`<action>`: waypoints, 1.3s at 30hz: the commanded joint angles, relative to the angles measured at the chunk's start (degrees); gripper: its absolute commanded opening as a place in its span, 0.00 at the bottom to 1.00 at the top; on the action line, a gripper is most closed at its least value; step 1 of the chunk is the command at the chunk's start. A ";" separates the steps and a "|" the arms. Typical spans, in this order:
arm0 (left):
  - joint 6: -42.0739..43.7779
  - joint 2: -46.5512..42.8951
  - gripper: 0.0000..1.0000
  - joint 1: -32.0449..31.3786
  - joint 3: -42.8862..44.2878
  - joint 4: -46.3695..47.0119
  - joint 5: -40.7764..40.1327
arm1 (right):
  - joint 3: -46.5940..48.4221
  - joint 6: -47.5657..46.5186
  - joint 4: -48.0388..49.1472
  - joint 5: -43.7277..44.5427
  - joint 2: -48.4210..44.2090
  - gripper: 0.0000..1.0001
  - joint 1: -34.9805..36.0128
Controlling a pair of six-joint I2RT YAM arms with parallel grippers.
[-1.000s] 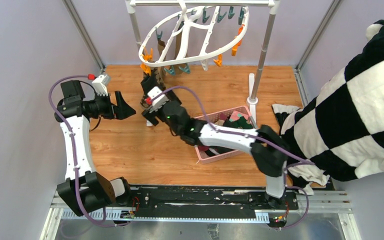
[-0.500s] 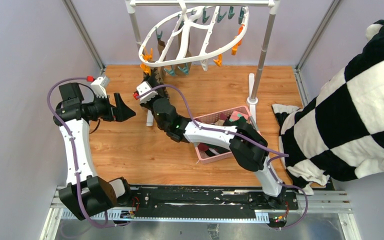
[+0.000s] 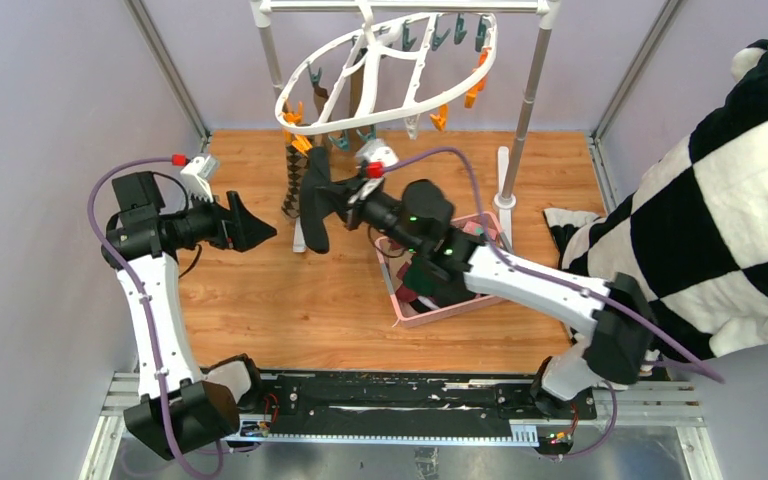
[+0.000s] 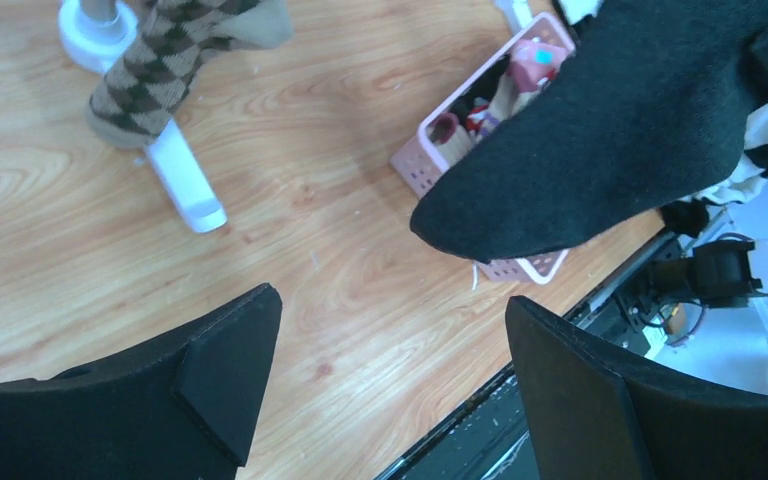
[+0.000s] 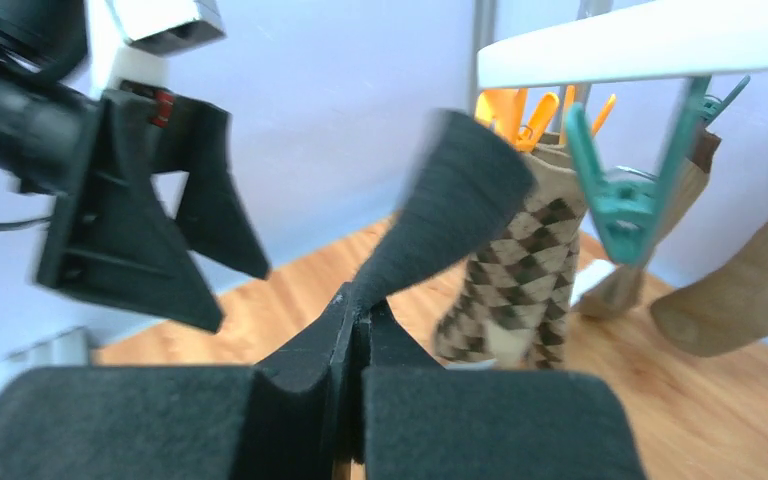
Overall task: Remove the socks clipped to the hanger
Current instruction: Remove the sock from the hanger.
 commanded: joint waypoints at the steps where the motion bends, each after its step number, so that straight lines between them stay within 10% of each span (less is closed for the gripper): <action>1: -2.32 -3.25 0.89 -1.94 2.23 -0.91 5.38 | -8.78 17.75 0.85 -18.58 -10.14 0.00 -4.90; 18: -5.16 -1.34 0.89 -27.25 9.74 -1.14 7.06 | -21.96 42.17 9.78 -40.72 -22.62 0.00 -15.87; 39: 5.26 8.74 0.92 -31.58 8.91 -1.27 15.71 | -21.26 61.11 29.35 -42.62 -11.30 0.00 -13.61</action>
